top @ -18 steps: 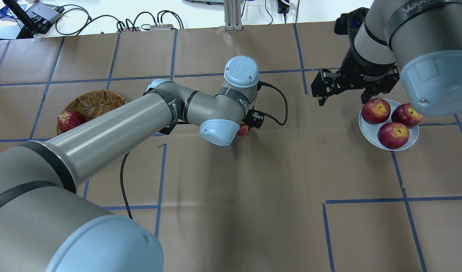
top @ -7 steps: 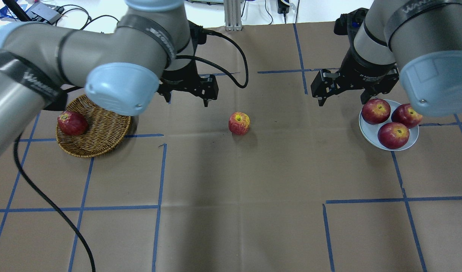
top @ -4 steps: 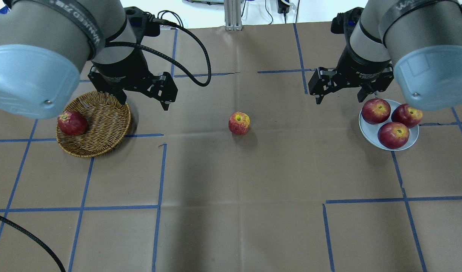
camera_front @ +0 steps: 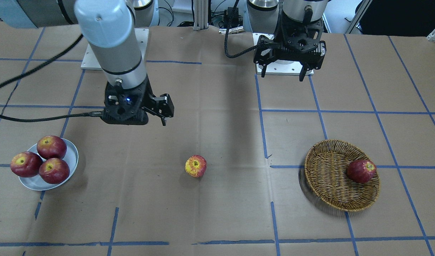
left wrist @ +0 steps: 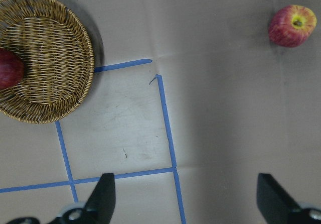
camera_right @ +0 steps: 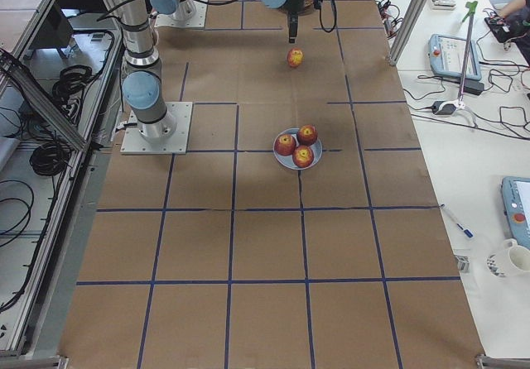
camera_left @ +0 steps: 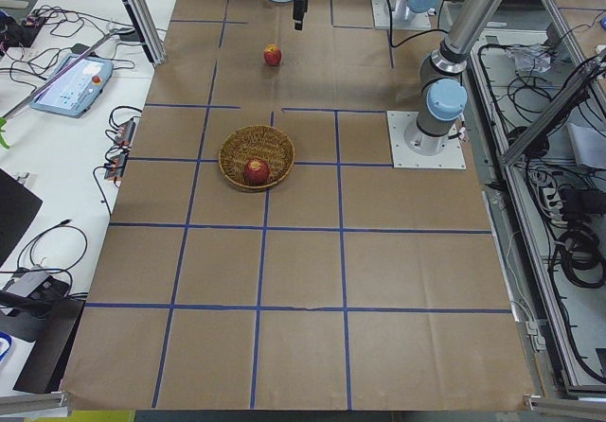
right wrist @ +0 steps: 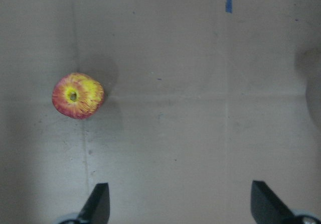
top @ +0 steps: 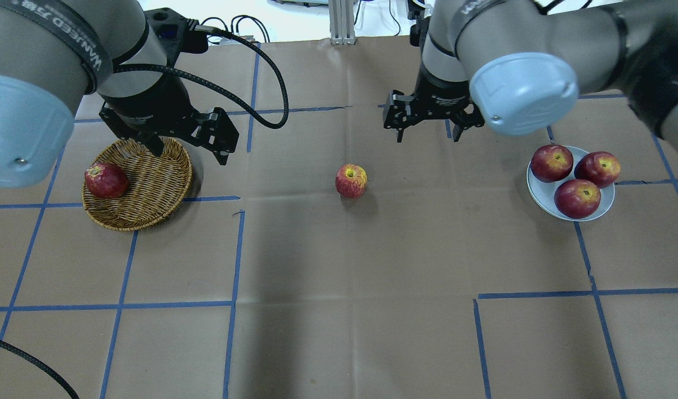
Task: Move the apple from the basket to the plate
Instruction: 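Move the right gripper over the yellow-red apple and lower onto it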
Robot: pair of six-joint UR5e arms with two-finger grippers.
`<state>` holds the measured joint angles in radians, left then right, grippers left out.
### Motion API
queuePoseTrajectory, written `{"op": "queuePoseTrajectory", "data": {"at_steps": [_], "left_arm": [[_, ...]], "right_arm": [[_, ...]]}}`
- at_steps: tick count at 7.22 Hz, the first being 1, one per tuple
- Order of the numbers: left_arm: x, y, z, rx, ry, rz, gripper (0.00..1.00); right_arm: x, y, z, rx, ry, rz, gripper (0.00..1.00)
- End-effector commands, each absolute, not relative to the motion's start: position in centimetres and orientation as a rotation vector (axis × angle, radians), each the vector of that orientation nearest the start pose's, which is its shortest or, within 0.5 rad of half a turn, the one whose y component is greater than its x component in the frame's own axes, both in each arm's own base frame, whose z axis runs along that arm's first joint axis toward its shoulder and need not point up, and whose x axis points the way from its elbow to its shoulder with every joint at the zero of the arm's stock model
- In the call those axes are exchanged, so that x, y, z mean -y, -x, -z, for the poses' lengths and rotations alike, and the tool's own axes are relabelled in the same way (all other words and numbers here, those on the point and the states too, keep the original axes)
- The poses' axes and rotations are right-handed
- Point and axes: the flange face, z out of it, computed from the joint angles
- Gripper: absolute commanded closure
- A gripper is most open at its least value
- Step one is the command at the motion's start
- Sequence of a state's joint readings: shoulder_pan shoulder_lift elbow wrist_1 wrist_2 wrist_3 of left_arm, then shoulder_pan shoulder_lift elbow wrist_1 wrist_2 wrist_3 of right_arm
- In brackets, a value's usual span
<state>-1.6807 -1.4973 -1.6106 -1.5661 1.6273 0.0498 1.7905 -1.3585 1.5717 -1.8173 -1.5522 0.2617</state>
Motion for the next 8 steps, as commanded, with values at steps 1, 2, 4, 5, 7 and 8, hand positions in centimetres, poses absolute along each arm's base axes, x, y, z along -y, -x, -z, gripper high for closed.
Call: {"op": "queuePoseTrajectory", "data": {"at_steps": [1,2,4,5,7,8], "left_arm": [[45.1,16.6,-50.4,-3.078,-0.204,0.058,0.01],[45.3,16.0,-50.4,-3.078,-0.185,0.055,0.01],[45.3,16.0,-50.3,-3.079,-0.185,0.048,0.01],[45.4,16.0,-50.2,-3.082,-0.181,0.053,0.01],[45.4,16.0,-50.1,-3.081,-0.176,0.048,0.01],[45.5,16.0,-49.9,-3.080,-0.181,0.041,0.01]], "right_arm": [[55.4,-32.2,-33.6,-3.103,-0.116,0.097,0.00],[55.9,-34.0,-31.0,-3.099,-0.159,0.105,0.00],[56.1,-36.7,-26.1,-3.097,-0.147,0.121,0.00],[56.2,-37.2,-24.0,-3.099,-0.138,0.120,0.00],[55.8,-37.0,-21.9,-3.113,-0.127,0.075,0.00],[54.9,-36.6,-20.5,-3.120,-0.113,0.050,0.00]]}}
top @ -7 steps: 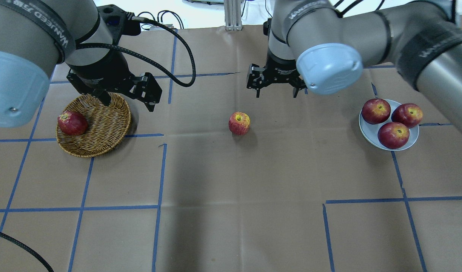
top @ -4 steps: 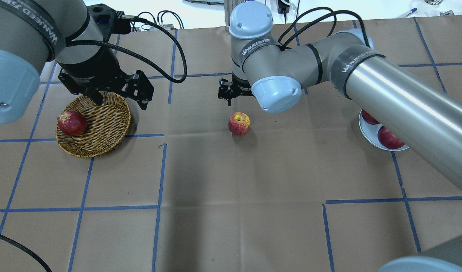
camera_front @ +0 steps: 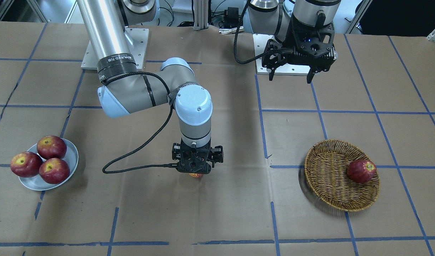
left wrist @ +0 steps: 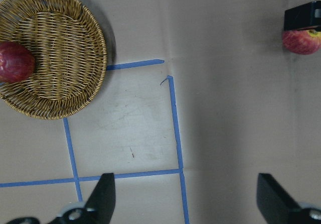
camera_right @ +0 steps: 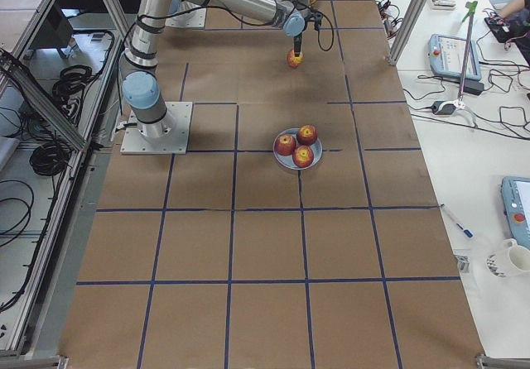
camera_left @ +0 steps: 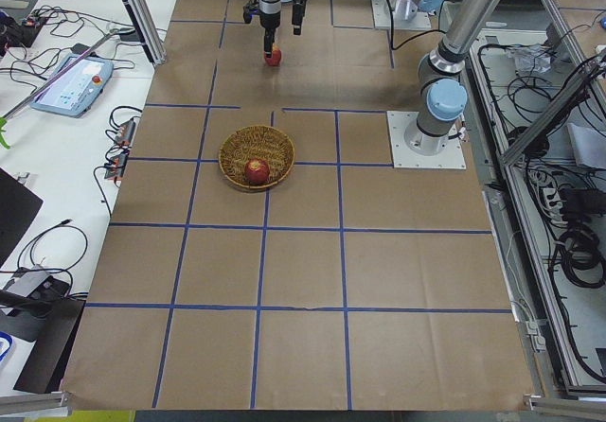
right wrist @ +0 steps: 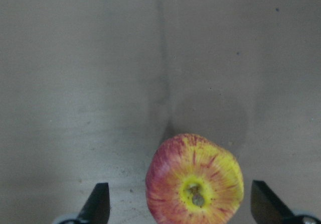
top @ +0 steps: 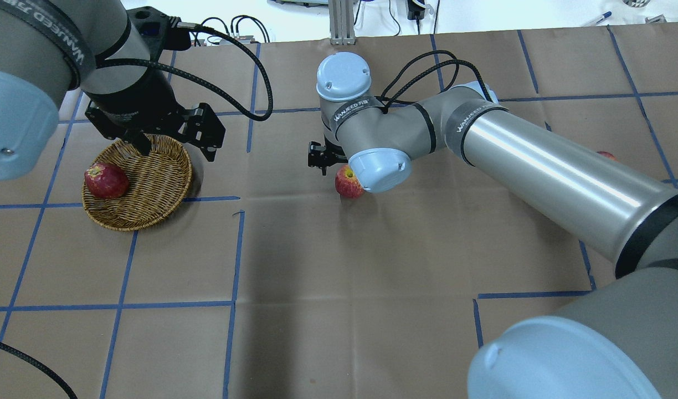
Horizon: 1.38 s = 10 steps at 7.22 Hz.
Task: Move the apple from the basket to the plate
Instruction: 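Move the right gripper over the yellow-red apple and lower onto it, then grasp the yellow-red apple with the right gripper and lift it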
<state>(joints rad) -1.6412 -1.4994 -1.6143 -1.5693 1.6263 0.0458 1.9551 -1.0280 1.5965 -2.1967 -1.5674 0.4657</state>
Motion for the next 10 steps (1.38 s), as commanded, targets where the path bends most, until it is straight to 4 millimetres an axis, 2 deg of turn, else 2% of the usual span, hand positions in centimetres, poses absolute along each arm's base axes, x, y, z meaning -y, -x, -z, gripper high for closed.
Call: {"op": "queuePoseTrajectory", "data": {"at_steps": [1,2,4,6,7,8,9,10], "left_arm": [[45.4,16.0,-50.0,-3.076,-0.183,0.041,0.01],[45.3,16.0,-50.1,-3.078,-0.183,0.044,0.01],[45.3,16.1,-50.1,-3.078,-0.185,0.044,0.01],[45.3,15.9,-50.2,-3.075,-0.185,0.046,0.01],[45.2,15.9,-50.3,-3.075,-0.185,0.048,0.01],[45.2,15.9,-50.3,-3.075,-0.185,0.048,0.01],[45.2,15.9,-50.3,-3.075,-0.185,0.048,0.01],[45.2,15.9,-50.2,-3.075,-0.185,0.044,0.01]], "right_arm": [[54.6,-36.4,-19.9,-3.114,-0.107,0.074,0.00],[54.4,-36.3,-19.6,-3.120,-0.108,0.068,0.00],[54.6,-36.2,-19.4,-3.118,-0.112,0.062,0.28],[55.4,-36.0,-20.5,-3.106,-0.121,0.095,0.41],[56.2,-35.4,-21.7,-3.099,-0.140,0.131,0.43],[56.7,-35.5,-24.5,-3.082,-0.142,0.179,0.43],[56.0,-34.4,-28.1,-3.089,-0.149,0.167,0.43],[55.8,-31.1,-31.8,-3.100,-0.131,0.148,0.43]]}}
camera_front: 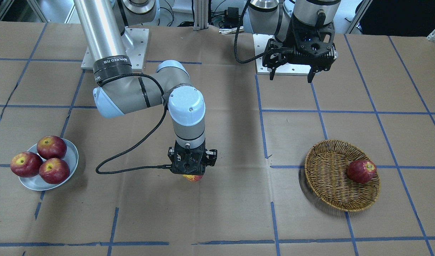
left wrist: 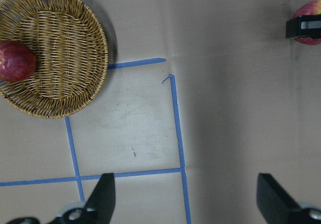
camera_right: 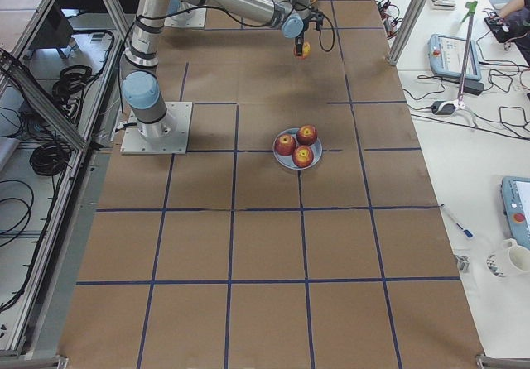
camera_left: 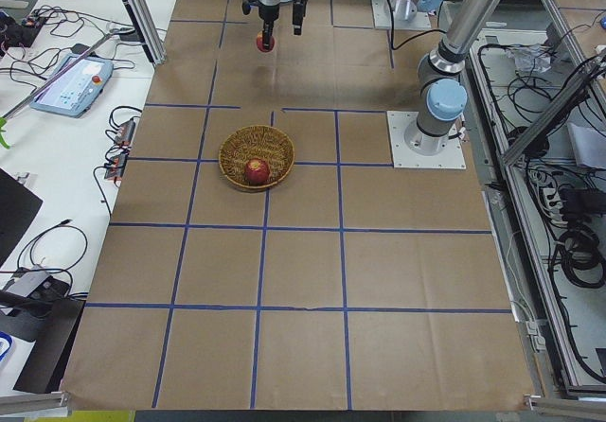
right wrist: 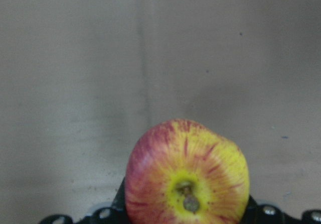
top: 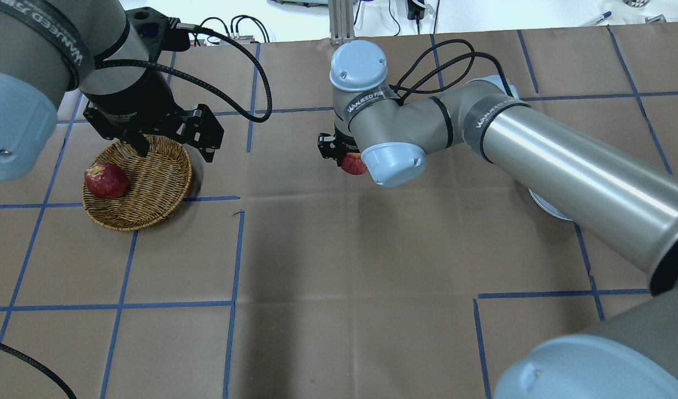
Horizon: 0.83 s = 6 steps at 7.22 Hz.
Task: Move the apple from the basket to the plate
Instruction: 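Grasp the yellow-red apple with the right gripper and lift it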
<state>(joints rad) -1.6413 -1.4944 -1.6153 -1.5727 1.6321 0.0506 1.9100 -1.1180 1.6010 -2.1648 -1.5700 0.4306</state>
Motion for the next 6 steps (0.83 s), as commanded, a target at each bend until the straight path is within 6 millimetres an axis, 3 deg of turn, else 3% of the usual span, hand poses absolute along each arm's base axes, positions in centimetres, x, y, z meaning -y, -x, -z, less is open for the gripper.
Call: {"op": "queuePoseTrajectory", "data": {"at_steps": [1,2,3,6], "left_arm": [[45.2,15.9,-50.1,-3.075,-0.183,0.029,0.01],[45.0,15.9,-49.9,-3.076,-0.184,-0.004,0.01],[44.9,15.9,-49.8,-3.076,-0.184,-0.006,0.01],[44.9,15.9,-49.9,-3.078,-0.184,-0.004,0.01]], "right_arm": [[55.4,-26.3,-35.1,-3.121,-0.091,0.100,0.43],[54.7,-20.9,-37.2,-3.133,-0.025,0.076,0.43],[54.6,-14.8,-37.1,-3.142,0.024,0.060,0.43],[54.4,0.8,-37.9,-3.149,0.082,0.074,0.43]]}}
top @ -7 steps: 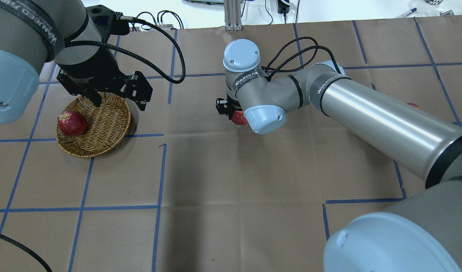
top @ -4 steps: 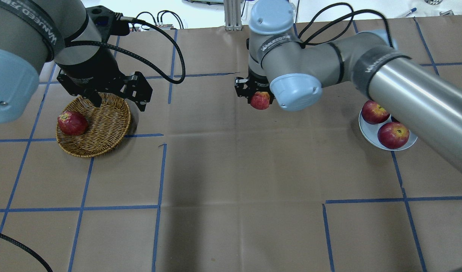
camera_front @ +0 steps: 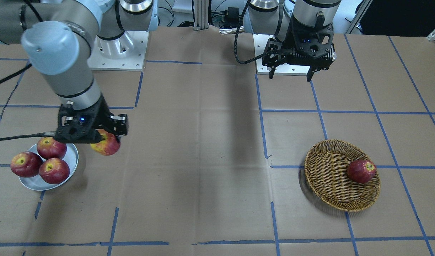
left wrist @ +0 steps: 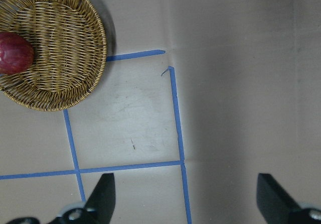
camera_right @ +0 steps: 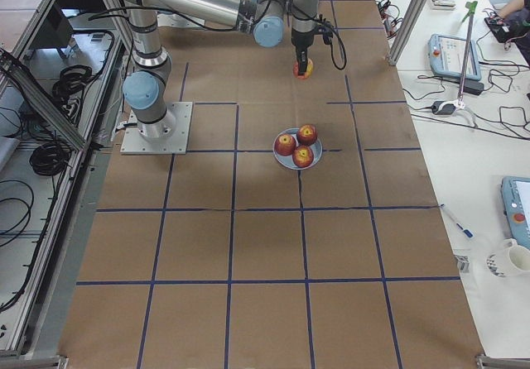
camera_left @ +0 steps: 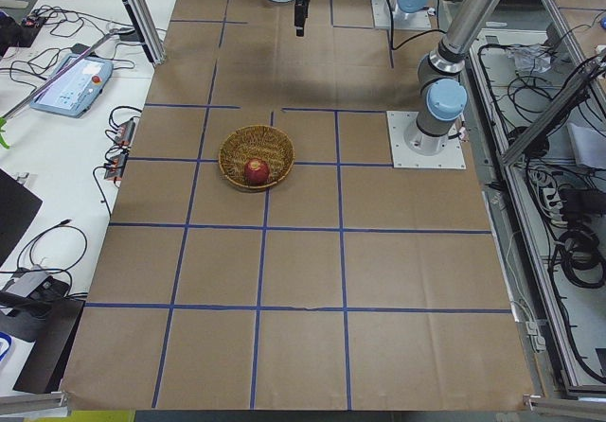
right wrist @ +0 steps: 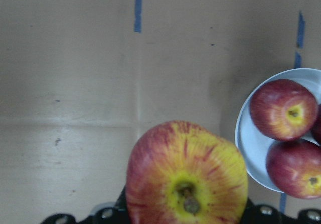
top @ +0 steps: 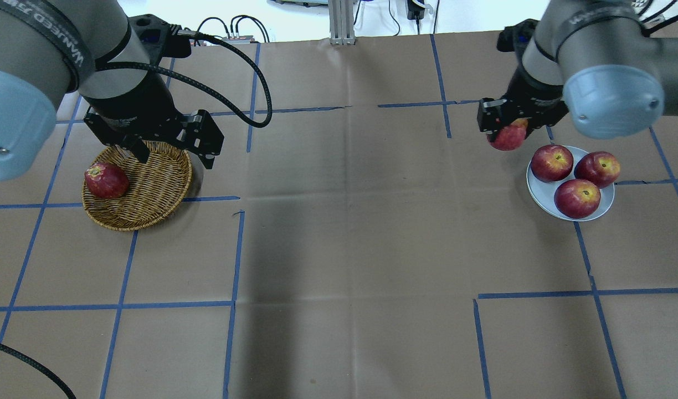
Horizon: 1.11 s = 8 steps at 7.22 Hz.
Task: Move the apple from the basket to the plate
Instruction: 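Carry the apple with the right gripper onto the white plate and release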
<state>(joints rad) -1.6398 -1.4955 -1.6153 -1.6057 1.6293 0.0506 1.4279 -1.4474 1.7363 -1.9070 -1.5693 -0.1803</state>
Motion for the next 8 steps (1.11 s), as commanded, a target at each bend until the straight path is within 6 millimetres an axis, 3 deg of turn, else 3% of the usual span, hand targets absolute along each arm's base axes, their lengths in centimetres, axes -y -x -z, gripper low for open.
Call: {"op": "queuePoseTrajectory", "data": {"at_steps": [1,2,3,4,7,8], "left_arm": [[44.9,15.9,-49.9,-3.078,-0.184,-0.004,0.01],[44.9,15.9,-49.9,-3.078,-0.184,-0.004,0.01],[44.9,16.0,-49.9,-3.078,-0.187,-0.004,0.01],[44.9,16.0,-49.9,-3.078,-0.187,-0.004,0.01],[44.9,16.0,-49.9,-3.078,-0.187,-0.004,0.01],[44.9,16.0,-49.9,-3.078,-0.187,-0.004,0.01]], "right_arm": [[54.2,5.4,-37.3,-3.148,0.149,0.056,0.43],[53.7,9.6,-36.9,-3.137,0.205,0.053,0.43],[53.9,11.5,-35.3,-3.123,0.228,0.029,0.43],[54.1,11.6,-32.5,-3.102,0.226,-0.023,0.43],[55.3,12.0,-27.9,-3.111,0.228,0.056,0.43],[55.3,12.0,-27.7,-3.110,0.230,0.052,0.43]]}}
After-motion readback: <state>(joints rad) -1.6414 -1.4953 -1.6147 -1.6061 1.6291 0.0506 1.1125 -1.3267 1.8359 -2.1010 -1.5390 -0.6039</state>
